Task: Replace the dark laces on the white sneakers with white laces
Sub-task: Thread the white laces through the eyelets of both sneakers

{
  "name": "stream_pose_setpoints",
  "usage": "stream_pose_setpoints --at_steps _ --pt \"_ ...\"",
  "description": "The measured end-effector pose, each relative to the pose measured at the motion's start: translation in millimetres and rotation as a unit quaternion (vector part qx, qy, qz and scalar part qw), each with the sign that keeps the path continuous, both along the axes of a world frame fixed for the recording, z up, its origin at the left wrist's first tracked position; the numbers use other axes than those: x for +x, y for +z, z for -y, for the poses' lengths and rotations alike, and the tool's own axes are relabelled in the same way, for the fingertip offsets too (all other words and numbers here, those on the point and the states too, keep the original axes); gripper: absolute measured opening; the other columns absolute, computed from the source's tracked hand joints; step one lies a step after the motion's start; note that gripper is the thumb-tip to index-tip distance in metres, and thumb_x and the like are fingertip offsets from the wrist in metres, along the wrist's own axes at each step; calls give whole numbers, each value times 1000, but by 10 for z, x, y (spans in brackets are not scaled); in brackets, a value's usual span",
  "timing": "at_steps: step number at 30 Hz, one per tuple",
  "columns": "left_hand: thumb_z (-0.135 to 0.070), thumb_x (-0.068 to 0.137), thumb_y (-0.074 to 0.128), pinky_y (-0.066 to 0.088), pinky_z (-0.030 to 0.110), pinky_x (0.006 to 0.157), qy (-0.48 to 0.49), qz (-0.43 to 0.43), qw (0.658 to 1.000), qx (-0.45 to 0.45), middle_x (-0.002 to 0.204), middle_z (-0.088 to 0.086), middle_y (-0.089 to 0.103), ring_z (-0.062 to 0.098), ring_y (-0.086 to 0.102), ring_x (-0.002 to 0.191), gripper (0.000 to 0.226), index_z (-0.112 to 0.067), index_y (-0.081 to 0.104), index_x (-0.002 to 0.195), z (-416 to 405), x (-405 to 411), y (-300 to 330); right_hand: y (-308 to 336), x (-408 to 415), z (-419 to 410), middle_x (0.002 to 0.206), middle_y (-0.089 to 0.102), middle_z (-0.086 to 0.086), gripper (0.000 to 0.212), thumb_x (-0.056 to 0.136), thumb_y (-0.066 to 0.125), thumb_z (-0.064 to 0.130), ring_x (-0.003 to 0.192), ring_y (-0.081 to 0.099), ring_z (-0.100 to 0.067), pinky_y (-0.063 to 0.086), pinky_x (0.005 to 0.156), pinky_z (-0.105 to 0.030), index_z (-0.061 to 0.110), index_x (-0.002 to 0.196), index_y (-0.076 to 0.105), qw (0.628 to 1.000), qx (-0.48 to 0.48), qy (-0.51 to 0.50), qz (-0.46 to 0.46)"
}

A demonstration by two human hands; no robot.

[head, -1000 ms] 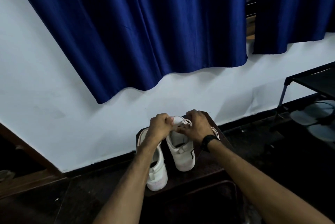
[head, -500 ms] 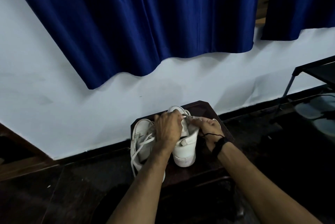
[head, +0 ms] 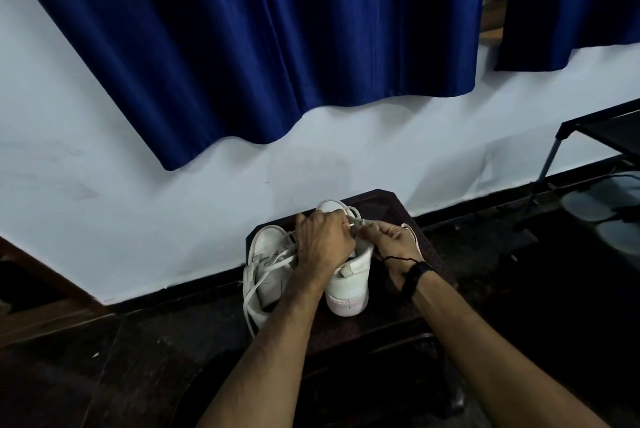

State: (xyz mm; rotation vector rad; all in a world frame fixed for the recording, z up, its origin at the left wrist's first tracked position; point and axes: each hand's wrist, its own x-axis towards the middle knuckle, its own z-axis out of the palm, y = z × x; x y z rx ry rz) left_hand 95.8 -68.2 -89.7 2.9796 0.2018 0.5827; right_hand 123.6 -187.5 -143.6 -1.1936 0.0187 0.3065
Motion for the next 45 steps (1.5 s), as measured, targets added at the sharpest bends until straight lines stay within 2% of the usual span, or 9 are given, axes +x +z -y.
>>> stream_pose_setpoints --at_steps 5,10,14,17,26,31,35,39,45 --pt "-30 85 53 40 38 86 40 -13 999 -1 91 6 73 28 66 94 22 -20 69 96 23 16 8 13 11 -2 95 73 -20 9 87 69 11 86 65 -24 50 93 -51 6 90 76 996 -68 -20 49" --pt "-29 85 55 42 36 84 24 -15 1000 -2 92 8 73 30 66 95 19 -19 68 95 7 40 3 -20 39 11 90 76 -7 9 87 70 19 98 69 -29 53 93 -49 17 89 78 990 -114 -19 84" --pt "-28 87 55 42 35 79 -1 -10 1000 -5 91 8 72 31 66 93 17 -19 67 94 -26 45 -8 4 30 -1 87 75 -1 11 89 68 11 80 66 -7 55 83 -31 15 86 78 989 -109 -35 98" --pt "-29 88 55 43 35 77 -4 -10 1000 -3 91 8 72 32 65 93 17 -19 67 95 -28 50 -9 12 40 -6 90 74 -4 10 90 66 9 78 64 -4 53 77 -18 7 91 76 988 -113 -44 98" --pt "-31 87 53 42 37 84 19 -25 999 9 94 8 72 30 65 96 21 -20 68 96 51 65 8 -63 107 -48 90 76 -4 8 87 70 14 93 70 -19 55 92 -42 10 88 78 988 -123 -36 86" --pt "-31 85 55 44 37 81 25 -35 999 -10 91 8 72 31 66 94 20 -19 68 93 27 75 -11 -58 102 -34 84 75 6 12 79 75 35 90 71 -15 56 87 -40 25 84 77 972 -193 -28 133" --pt "-33 87 56 44 37 72 10 12 1000 16 78 11 71 33 66 81 19 -18 66 83 -39 24 -65 31 139 -1 91 76 3 56 72 61 75 94 69 -11 52 90 -33 23 88 77 990 -120 40 56" --pt "-33 91 51 43 37 77 4 4 1000 26 83 9 72 30 66 85 22 -20 69 90 -35 24 -55 10 249 -96 80 75 1 12 80 74 27 88 71 -19 55 90 -43 25 69 76 985 -168 -38 17" --pt "-31 86 58 43 38 77 16 16 999 22 76 6 71 28 65 82 16 -22 71 89 -30 12 -63 200 223 -89 89 71 -2 12 87 63 17 86 62 -17 47 83 -28 22 76 65 945 -304 -61 102"
